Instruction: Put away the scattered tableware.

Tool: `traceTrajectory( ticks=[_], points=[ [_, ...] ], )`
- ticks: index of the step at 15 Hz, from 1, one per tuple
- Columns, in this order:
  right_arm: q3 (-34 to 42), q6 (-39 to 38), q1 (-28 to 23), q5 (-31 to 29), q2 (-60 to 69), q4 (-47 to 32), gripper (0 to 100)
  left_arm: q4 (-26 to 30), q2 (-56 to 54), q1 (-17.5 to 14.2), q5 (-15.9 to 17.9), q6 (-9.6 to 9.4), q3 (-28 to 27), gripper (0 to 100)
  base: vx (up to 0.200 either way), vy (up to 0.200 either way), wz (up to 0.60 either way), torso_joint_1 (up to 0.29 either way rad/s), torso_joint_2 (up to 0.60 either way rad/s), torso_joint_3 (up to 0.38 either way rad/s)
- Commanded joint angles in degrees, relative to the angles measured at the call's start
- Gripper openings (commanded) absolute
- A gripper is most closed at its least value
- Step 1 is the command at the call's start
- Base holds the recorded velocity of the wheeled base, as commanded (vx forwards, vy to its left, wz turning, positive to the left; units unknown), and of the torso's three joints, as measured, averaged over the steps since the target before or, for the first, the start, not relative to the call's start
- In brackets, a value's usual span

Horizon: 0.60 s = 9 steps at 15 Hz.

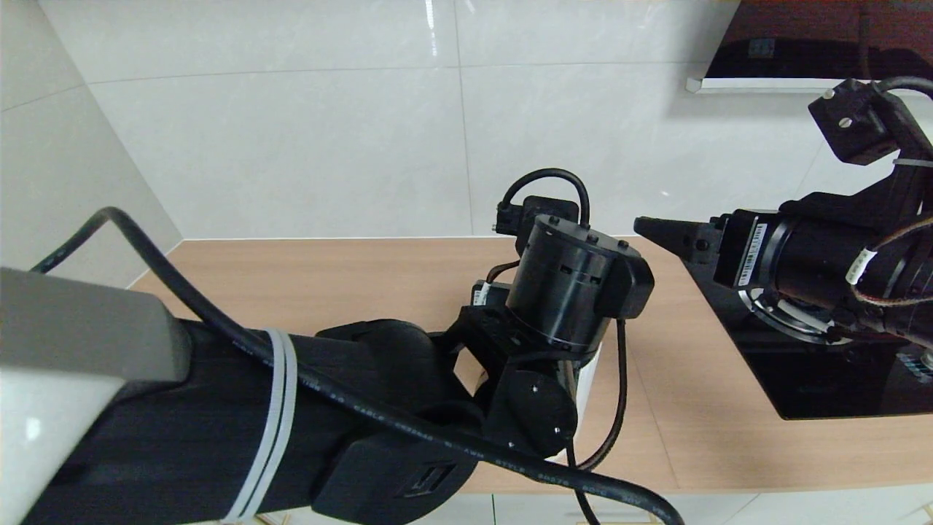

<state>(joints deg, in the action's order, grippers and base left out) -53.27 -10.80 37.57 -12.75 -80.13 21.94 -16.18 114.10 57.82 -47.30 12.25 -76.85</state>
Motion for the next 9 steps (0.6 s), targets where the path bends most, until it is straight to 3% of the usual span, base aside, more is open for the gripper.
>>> traceTrajectory(
  ticks=[1, 6, 9],
  points=[
    [0.01, -0.01, 0.05, 0.01, -0.12, 0.03, 100, 0.01, -0.20, 0.01, 0.10, 0.23, 0.38, 100, 0.000, 0.000, 0.00, 0.000, 0.00, 0.000],
    [0.01, -0.01, 0.05, 0.01, -0.12, 0.21, 100, -0.17, -0.81, 0.10, 0.10, 0.84, 0.38, 100, 0.000, 0.000, 0.00, 0.000, 0.00, 0.000],
    [-0.08, -0.01, 0.05, -0.17, 0.32, 0.38, 100, -7.47, -7.58, 0.01, 0.37, 0.84, 0.56, 100, 0.000, 0.000, 0.00, 0.000, 0.00, 0.000]
  ],
)
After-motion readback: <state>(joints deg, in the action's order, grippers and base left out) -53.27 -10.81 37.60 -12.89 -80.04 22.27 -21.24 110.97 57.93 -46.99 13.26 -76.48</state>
